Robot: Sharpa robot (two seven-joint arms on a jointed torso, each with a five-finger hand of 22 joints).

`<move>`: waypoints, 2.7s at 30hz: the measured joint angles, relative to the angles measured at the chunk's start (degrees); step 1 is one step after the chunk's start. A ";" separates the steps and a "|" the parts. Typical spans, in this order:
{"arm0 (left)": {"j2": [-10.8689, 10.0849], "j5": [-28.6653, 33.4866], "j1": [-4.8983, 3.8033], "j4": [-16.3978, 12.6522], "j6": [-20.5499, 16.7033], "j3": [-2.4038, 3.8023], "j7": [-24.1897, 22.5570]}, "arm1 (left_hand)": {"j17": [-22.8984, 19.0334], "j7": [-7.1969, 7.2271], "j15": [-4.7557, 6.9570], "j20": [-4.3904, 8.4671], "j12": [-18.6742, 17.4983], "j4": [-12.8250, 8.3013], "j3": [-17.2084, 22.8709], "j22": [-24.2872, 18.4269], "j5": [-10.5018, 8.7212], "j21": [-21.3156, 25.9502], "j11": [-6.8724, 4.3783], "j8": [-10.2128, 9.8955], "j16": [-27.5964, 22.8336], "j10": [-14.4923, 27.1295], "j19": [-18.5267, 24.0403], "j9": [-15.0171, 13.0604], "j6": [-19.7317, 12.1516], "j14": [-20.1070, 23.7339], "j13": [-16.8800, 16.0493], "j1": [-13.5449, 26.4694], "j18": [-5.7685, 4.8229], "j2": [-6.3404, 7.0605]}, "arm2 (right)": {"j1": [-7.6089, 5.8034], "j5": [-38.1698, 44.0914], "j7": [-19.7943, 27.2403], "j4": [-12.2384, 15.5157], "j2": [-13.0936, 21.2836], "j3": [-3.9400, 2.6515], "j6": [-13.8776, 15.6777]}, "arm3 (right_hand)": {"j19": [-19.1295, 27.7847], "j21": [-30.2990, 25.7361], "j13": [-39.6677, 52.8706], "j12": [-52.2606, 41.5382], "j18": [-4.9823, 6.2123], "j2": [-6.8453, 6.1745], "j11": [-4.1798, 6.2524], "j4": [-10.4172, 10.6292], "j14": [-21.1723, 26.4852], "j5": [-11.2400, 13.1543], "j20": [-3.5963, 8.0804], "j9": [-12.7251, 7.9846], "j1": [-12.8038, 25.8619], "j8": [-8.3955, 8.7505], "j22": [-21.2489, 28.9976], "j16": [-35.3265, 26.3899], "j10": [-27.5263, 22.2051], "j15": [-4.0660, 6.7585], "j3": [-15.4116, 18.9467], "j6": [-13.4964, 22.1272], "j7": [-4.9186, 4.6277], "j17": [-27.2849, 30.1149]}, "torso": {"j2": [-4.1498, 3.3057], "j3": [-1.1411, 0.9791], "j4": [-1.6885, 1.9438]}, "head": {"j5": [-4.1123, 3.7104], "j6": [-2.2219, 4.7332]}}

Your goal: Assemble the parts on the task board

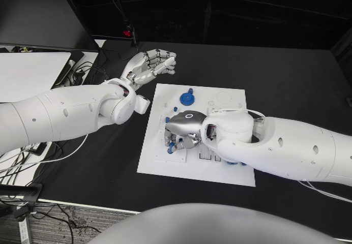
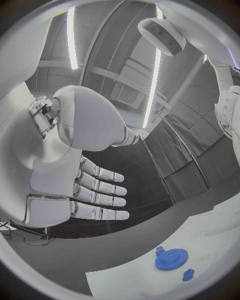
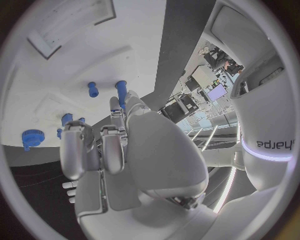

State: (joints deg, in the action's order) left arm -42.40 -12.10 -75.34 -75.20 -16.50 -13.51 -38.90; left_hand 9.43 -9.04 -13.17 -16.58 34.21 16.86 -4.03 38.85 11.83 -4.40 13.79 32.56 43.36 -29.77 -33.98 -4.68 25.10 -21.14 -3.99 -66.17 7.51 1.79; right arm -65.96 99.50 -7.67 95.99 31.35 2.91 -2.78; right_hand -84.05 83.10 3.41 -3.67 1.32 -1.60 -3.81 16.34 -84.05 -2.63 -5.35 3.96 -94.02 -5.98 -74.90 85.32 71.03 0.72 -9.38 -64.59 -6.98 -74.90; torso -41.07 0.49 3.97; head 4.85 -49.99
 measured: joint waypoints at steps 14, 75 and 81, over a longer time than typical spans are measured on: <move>0.02 0.00 0.00 0.03 0.00 0.00 0.00 | -0.21 0.22 0.00 0.00 0.00 0.00 0.00 -0.10 0.00 0.00 -0.01 0.27 0.00 0.41 0.00 0.08 -0.22 0.00 0.00 0.00 0.00 0.00 | 0.09 0.76 -0.07 -0.10 -0.49 0.01 -0.46 | -0.07 -1.09 0.00 -0.01 -0.01 -2.16 -1.65 0.35 0.09 -0.19 -0.72 -0.29 2.19 1.81 0.00 -0.26 -4.05 -1.38 1.29 3.75 -1.98 0.00 | 0.01 0.02 0.03 | -0.01 0.00; 0.69 0.02 0.41 1.75 0.07 0.00 -0.02 | -0.45 0.21 0.00 0.20 0.23 0.00 0.00 -0.21 0.00 0.00 -0.01 0.33 0.22 0.40 -0.21 0.12 -0.63 0.00 -0.01 0.00 0.00 0.00 | -0.01 -47.88 3.22 17.62 36.76 2.16 30.20 | 25.16 -48.77 66.96 -77.79 8.95 0.10 2.17 -0.07 6.66 -10.84 -0.09 0.87 22.40 -11.16 5.37 -4.49 -0.93 0.14 20.67 23.42 1.69 6.68 | 0.07 0.24 -0.13 | -11.48 -0.01; 0.99 0.02 0.55 1.95 0.07 0.00 -0.02 | -0.45 0.20 0.00 0.20 0.24 0.00 0.00 -0.21 0.00 0.00 -0.01 0.33 0.22 0.40 -0.20 0.13 -0.63 0.00 0.00 0.00 0.00 0.00 | 0.05 -50.12 1.91 18.12 38.13 3.07 29.85 | 13.16 -25.52 71.54 -86.15 5.76 -1.11 2.21 0.41 0.30 -10.84 -0.22 0.98 24.22 -16.00 -0.03 4.54 12.67 -0.10 19.51 25.62 2.09 -0.06 | 0.15 0.30 -0.14 | -12.65 -0.01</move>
State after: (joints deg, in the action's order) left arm -41.41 -12.08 -74.78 -73.25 -16.44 -13.50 -38.92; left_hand 8.98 -8.84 -13.18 -16.38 34.46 16.86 -4.03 38.64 11.83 -4.40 13.78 32.89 43.58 -29.37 -34.18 -4.56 24.47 -21.13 -3.99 -66.17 7.51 1.79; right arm -65.91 49.38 -5.76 114.12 69.48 5.98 27.08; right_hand -70.89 57.58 74.95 -89.83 7.08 -2.71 -1.60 16.75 -83.75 -13.48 -5.57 4.94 -69.80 -21.98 -74.93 89.86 83.70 0.62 10.13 -38.97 -4.88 -74.96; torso -40.92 0.79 3.83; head -7.80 -50.00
